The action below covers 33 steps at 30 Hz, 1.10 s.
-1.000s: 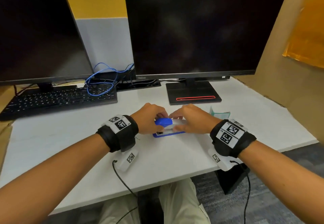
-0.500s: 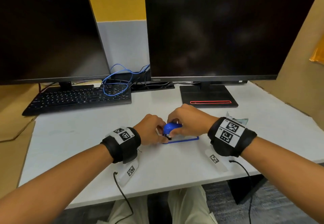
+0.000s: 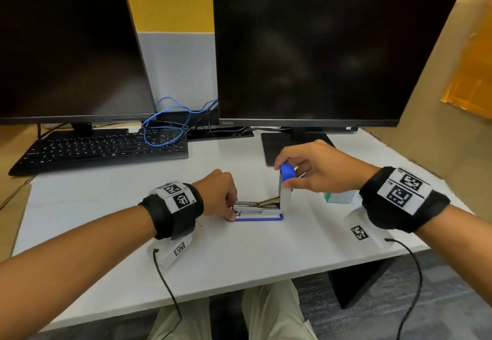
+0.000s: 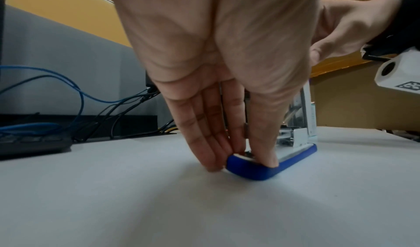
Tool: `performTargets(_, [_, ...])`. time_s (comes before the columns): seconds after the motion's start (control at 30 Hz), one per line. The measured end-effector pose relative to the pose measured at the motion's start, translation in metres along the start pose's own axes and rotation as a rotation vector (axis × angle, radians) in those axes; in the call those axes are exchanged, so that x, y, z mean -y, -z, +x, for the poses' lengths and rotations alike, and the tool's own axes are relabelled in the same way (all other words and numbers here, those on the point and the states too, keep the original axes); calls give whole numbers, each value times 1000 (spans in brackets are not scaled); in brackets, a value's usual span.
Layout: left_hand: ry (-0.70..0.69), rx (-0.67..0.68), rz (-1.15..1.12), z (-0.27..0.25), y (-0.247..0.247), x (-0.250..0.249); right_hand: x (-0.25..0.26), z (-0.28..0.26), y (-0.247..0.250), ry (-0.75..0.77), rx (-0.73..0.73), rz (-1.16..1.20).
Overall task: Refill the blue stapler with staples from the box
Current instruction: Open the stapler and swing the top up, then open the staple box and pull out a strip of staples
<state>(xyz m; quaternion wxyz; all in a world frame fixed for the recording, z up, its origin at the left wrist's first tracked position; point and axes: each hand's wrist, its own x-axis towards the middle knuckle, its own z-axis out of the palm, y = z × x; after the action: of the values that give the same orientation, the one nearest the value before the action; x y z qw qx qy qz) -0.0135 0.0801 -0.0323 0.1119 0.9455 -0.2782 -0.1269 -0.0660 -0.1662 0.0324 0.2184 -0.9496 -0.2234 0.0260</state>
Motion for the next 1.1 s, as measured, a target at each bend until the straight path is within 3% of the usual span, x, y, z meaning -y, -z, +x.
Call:
performTargets(0.17, [29, 18, 41, -9, 4, 10, -5, -9, 7, -33, -13, -67])
performTargets(0.53, [22, 25, 87, -13, 7, 16, -43, -26, -25, -201, 199, -273])
performTargets(0.87, [4, 12, 127, -12, 6, 18, -51, -21, -42, -255, 166, -286])
performTargets(1.0, [-5, 59, 189, -10, 6, 14, -52, -24, -39, -257, 191, -268])
performTargets(1.1, [-20, 166, 288, -5, 17, 3, -53, -29, -25, -237, 208, -200])
